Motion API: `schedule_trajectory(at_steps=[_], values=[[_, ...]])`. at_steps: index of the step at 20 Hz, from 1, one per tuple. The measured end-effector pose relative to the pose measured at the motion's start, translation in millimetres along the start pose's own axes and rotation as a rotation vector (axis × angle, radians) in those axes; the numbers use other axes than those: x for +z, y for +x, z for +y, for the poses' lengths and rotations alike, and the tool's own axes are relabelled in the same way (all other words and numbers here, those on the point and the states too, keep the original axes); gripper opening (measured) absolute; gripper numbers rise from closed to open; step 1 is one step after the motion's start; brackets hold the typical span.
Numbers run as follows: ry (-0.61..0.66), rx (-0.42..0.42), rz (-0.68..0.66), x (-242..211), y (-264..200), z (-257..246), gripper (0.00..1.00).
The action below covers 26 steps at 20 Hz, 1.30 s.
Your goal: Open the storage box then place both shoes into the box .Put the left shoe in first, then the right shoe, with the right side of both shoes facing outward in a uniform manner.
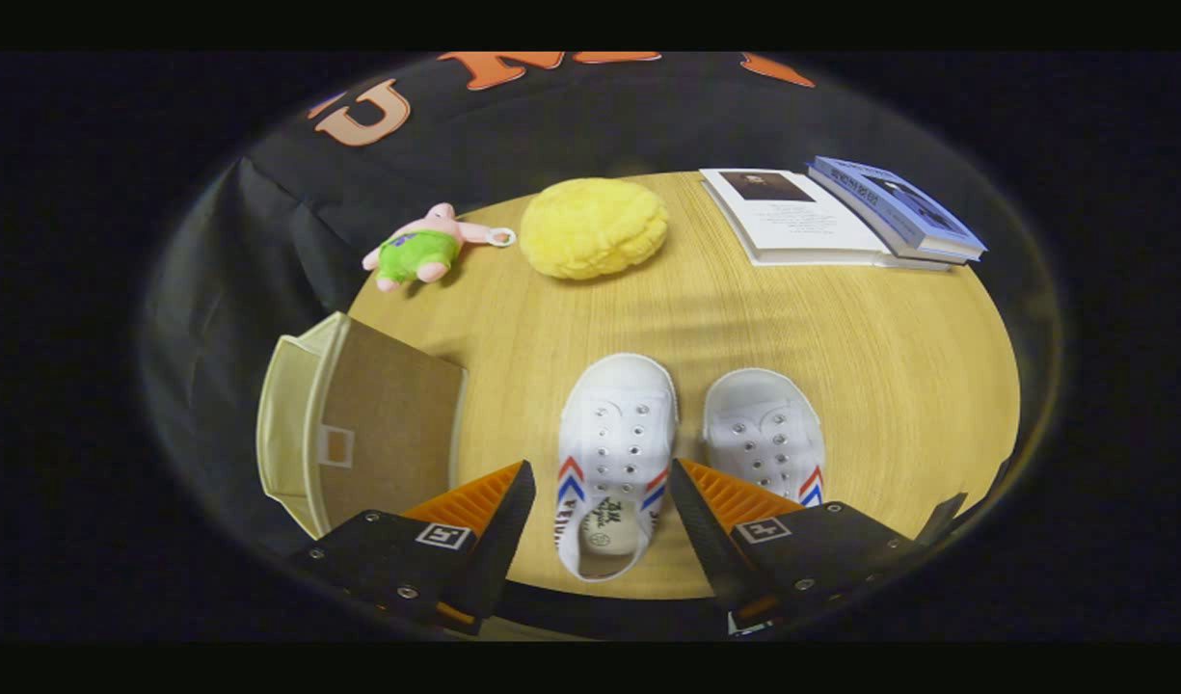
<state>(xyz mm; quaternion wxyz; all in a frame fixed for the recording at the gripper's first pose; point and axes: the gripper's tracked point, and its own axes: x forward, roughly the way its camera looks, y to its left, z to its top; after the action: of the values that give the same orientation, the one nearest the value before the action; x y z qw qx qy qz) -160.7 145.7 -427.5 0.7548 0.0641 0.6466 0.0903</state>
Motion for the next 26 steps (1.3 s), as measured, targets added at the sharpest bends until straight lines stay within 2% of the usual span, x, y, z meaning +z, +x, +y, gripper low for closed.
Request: schedule_trajectory(at_steps=[3, 4, 11, 17, 22, 26], values=[[-0.033, -0.014, 0.064, -23, 12, -13, 0.79], [-0.043, -0.019, 0.084, -32, 17, -17, 0.75], [-0.129, -0.058, 0.118, -46, 47, -22, 0.55], [-0.088, -0.035, 0.133, -47, 54, -16, 0.40], [0.005, 0.006, 0.112, -49, 56, -13, 0.23], [0.054, 0.045, 0.089, -50, 55, -12, 0.18]])
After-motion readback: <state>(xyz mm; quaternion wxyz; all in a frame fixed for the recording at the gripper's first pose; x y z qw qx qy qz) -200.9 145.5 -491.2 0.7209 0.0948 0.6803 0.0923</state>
